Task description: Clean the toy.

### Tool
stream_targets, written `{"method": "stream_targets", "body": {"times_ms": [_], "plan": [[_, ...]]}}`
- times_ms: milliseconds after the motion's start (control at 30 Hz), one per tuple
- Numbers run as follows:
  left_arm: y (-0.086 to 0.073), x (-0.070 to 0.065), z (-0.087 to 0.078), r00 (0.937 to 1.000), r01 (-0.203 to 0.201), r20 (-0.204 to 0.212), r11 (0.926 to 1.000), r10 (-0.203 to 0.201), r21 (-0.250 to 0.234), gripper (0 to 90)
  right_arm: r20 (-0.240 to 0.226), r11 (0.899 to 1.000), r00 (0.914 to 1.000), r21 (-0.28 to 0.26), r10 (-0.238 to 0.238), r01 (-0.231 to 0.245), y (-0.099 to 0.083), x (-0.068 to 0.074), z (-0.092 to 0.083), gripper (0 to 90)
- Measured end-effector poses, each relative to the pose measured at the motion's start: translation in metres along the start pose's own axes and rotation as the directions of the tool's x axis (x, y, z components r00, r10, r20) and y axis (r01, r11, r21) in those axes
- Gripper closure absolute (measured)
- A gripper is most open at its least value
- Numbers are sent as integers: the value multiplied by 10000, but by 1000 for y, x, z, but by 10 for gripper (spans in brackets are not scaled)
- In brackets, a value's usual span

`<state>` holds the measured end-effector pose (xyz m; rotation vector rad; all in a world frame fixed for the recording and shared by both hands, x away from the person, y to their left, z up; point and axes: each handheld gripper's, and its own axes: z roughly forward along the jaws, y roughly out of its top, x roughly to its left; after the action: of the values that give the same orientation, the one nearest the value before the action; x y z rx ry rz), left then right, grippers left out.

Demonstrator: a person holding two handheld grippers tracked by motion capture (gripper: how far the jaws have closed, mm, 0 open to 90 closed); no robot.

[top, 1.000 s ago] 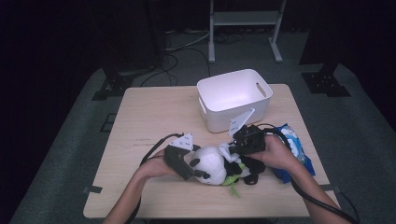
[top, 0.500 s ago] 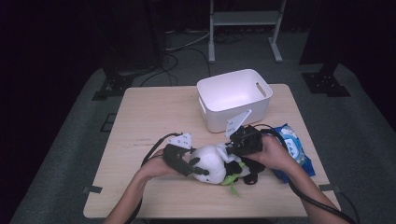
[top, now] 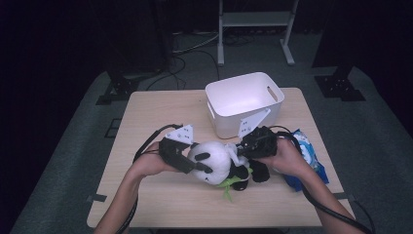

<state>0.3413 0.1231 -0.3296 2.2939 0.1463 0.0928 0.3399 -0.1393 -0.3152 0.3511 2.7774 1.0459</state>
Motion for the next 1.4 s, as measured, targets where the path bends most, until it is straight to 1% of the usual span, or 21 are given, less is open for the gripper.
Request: {"method": "stream_targets", "body": {"times_ms": [100,133,200,233,267,433,533,633,667,700,833,867,900,1000,1033,1067,1133,1200,1267,1300,1400], "plan": [[5,0,4,10000,-25,36,9999,25,145,356,-18,10000,10000,21,77,-77,-2,0,-2,841],[6,0,8,10000,2,36,9997,-3,253,352,55,9999,10000,153,79,-79,-4,-1,-1,842],[7,0,18,9999,-76,74,9988,73,481,331,213,9980,9997,620,89,-102,-8,-1,1,845],[7,1,23,9999,-82,77,9987,78,507,319,272,9969,9996,778,110,-130,-11,-1,2,846],[7,1,26,9999,-57,123,9988,51,495,301,309,9967,9994,799,139,-164,-15,-2,3,846],[12,2,31,9999,-60,125,9999,58,144,258,393,9964,9983,706,442,-469,-31,-7,-3,848],[14,2,34,10000,5,12,9999,-5,-101,186,540,9959,9973,735,491,-530,-36,-9,-5,849],[10,3,36,9999,143,26,9985,-142,-528,122,567,9954,9965,704,613,-652,-41,-12,-8,849],[10,3,36,9999,107,46,9982,-105,-598,111,610,9947,9956,697,714,-756,-42,-11,-8,849],[9,4,37,9999,81,78,9975,-76,-698,100,617,9952,9959,676,667,-708,-43,-12,-8,848],[7,5,36,9994,316,186,9945,-299,-998,88,684,9941,9949,735,745,-795,-47,-14,-10,849],[6,5,36,9994,296,217,9936,-274,-1092,88,709,9933,9939,729,845,-897,-49,-15,-11,849],[6,5,37,9994,257,239,9933,-232,-1129,86,727,9934,9939,734,826,-879,-50,-16,-12,849],[5,7,38,9992,325,254,9911,-295,-1291,81,821,9925,9924,737,917,-978,-54,-18,-13,849],[5,7,38,9992,325,254,9911,-295,-1291,75,818,9920,9919,722,973,-1032,-55,-19,-13,849],[3,9,38,9992,395,123,9920,-383,-1197,62,831,9912,9909,719,1055,-1116,-57,-19,-13,849],[0,11,37,9990,441,-35,9934,-447,-1062,51,1040,9900,9893,862,1023,-1114,-59,-21,-14,849],[-3,12,43,9990,455,31,9957,-454,-811,51,1386,9867,9840,1022,1117,-1264,-64,-24,-16,849],[-5,13,51,9994,330,-32,9969,-333,-711,51,1312,9847,9818,894,1371,-1495,-71,-29,-18,850],[-5,14,55,9991,425,-8,9959,-427,-795,51,1238,9845,9815,793,1459,-1563,-73,-30,-19,850],[-5,17,63,9985,552,57,9883,-550,-1425,54,1195,9847,9804,589,1563,-1642,-76,-29,-19,850]]}}
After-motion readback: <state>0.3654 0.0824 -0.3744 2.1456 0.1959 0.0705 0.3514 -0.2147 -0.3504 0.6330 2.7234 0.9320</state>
